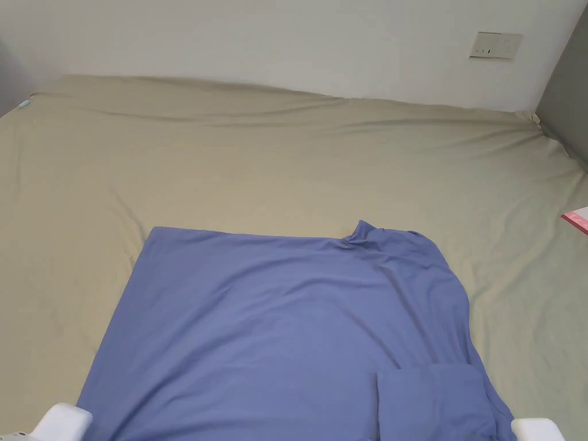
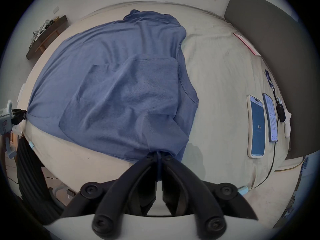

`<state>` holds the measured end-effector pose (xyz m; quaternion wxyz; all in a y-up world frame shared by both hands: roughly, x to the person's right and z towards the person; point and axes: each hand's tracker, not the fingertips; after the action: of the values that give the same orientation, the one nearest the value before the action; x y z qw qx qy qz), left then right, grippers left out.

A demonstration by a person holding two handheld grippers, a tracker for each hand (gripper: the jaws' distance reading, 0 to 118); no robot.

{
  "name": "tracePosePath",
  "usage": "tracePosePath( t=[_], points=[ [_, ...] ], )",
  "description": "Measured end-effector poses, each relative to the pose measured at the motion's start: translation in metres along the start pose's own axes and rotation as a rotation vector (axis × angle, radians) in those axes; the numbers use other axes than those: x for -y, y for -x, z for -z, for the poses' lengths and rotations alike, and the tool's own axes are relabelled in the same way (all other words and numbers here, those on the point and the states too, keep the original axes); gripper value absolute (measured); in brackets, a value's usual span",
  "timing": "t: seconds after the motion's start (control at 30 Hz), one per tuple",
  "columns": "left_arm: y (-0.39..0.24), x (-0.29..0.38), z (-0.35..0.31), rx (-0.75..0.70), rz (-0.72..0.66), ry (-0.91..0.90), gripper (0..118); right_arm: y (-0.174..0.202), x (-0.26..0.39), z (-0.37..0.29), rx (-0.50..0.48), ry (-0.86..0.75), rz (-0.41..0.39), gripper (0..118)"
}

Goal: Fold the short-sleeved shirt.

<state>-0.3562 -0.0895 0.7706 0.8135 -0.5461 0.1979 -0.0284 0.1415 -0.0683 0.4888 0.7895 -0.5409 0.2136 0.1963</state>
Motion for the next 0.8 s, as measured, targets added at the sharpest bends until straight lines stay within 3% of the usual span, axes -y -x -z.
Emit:
tracePosePath(
  t=[0.03,0.07,0.1,0.13,0.17,0.2,0.27,0.33,0.47,0.53,0.57,0.6,0.63,0.67,0.7,0.73,0.8],
  points=[
    [0.0,-0.002,-0.001,-0.004,-0.001,-0.007,5,0.001,0.0,0.004,0.005,-0.011,-0.024,17],
    [0.002,-0.006,-0.005,-0.013,-0.024,-0.03,14,0.003,0.0,0.005,0.009,-0.028,-0.046,38],
    [0.005,-0.01,-0.01,-0.017,-0.055,-0.061,40,0.003,-0.002,0.005,0.062,-0.039,-0.062,79],
    [0.005,-0.016,-0.02,-0.006,-0.093,-0.101,73,0.004,-0.009,-0.002,0.085,-0.053,-0.053,99],
    [0.009,-0.024,-0.03,0.01,-0.134,-0.142,103,0.004,-0.015,-0.014,0.08,-0.104,-0.032,103],
    [0.011,-0.031,-0.041,0.017,-0.164,-0.199,118,0.003,-0.021,-0.028,0.071,-0.169,0.003,103],
    [0.017,-0.054,-0.079,-0.002,-0.237,-0.374,115,0.007,-0.04,-0.065,0.073,-0.332,0.076,103],
    [0.017,-0.074,-0.114,-0.066,-0.296,-0.528,115,0.024,-0.049,-0.115,0.09,-0.583,0.086,103],
    [0.002,-0.102,-0.184,-0.118,-0.377,-0.832,114,0.069,-0.068,-0.187,0.13,-0.858,0.007,102],
    [-0.01,-0.11,-0.21,-0.123,-0.399,-0.925,98,0.093,-0.075,-0.206,0.135,-0.899,-0.039,101],
    [-0.016,-0.114,-0.221,-0.134,-0.393,-0.957,80,0.104,-0.076,-0.213,0.134,-0.92,-0.055,98],
    [-0.023,-0.116,-0.229,-0.158,-0.38,-0.981,49,0.11,-0.079,-0.218,0.128,-0.931,-0.067,90],
    [-0.031,-0.118,-0.235,-0.189,-0.358,-0.999,28,0.119,-0.078,-0.223,0.119,-0.937,-0.081,72],
    [-0.037,-0.12,-0.237,-0.211,-0.335,-1.006,16,0.129,-0.076,-0.226,0.103,-0.956,-0.107,42],
    [-0.041,-0.12,-0.24,-0.22,-0.315,-1.017,11,0.137,-0.074,-0.227,0.109,-0.967,-0.121,2],
    [-0.047,-0.119,-0.242,-0.23,-0.302,-1.024,2,0.138,-0.076,-0.225,0.148,-0.982,-0.136,2],
    [-0.055,-0.119,-0.241,-0.222,-0.273,-1.019,0,0.148,-0.071,-0.224,0.164,-1.014,-0.163,2]
  ],
)
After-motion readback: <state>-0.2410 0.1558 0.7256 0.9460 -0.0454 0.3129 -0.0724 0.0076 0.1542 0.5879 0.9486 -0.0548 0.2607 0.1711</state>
